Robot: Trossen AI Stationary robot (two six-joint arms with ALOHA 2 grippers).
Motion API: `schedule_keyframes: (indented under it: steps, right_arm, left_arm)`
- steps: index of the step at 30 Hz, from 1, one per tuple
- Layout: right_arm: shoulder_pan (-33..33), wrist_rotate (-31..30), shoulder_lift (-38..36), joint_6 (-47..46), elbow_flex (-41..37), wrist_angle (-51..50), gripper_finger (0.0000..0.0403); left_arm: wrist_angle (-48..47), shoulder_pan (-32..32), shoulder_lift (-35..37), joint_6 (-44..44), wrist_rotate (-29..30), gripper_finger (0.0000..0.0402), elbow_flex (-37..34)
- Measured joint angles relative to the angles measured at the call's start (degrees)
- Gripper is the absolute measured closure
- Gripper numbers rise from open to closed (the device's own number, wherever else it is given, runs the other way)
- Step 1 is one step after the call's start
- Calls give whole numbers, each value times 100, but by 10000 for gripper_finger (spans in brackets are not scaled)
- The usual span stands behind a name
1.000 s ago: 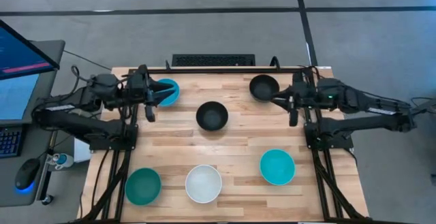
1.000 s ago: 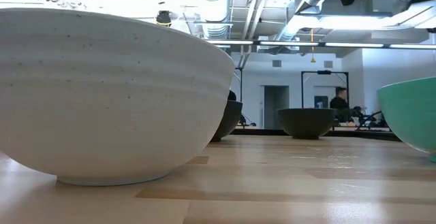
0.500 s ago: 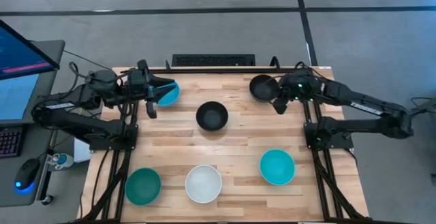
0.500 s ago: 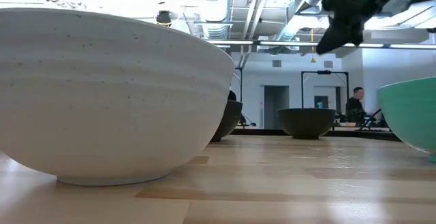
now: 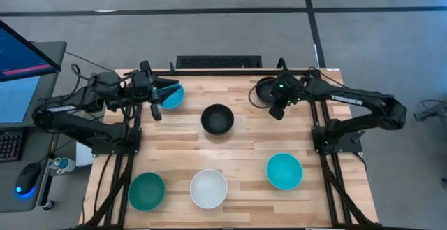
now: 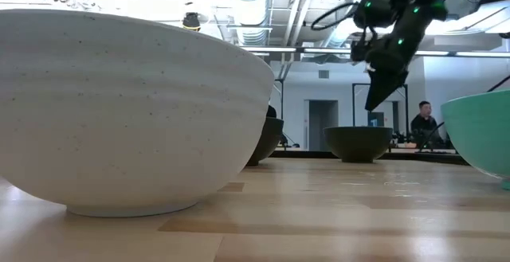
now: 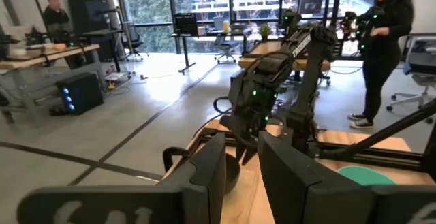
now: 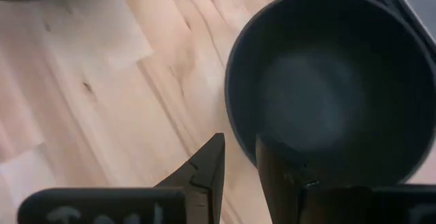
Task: Nest bowls inside each other
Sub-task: Stack the top black bowl on top of the bottom black bowl
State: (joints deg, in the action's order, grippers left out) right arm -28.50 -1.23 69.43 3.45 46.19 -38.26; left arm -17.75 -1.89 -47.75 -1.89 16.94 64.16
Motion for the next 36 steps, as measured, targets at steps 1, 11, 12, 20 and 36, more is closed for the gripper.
schedule_keyframes:
  steps: [1,11,12,20,36]
  right_arm:
    - [-34,1,82,8,0,82,296]
    - [-232,13,496,271,0,321,296]
    - [-247,19,494,298,0,332,296]
    - [-272,293,494,487,0,343,296]
    - [-274,596,494,1207,-1,383,296]
  left_arm:
    - [2,0,0,-17,21,322,0]
    - [-122,-2,0,-44,192,322,-4]
    - [-130,-2,0,-44,202,322,-7]
    - [-130,-2,0,-44,220,322,-7]
    - [-127,-2,0,-44,220,322,-9]
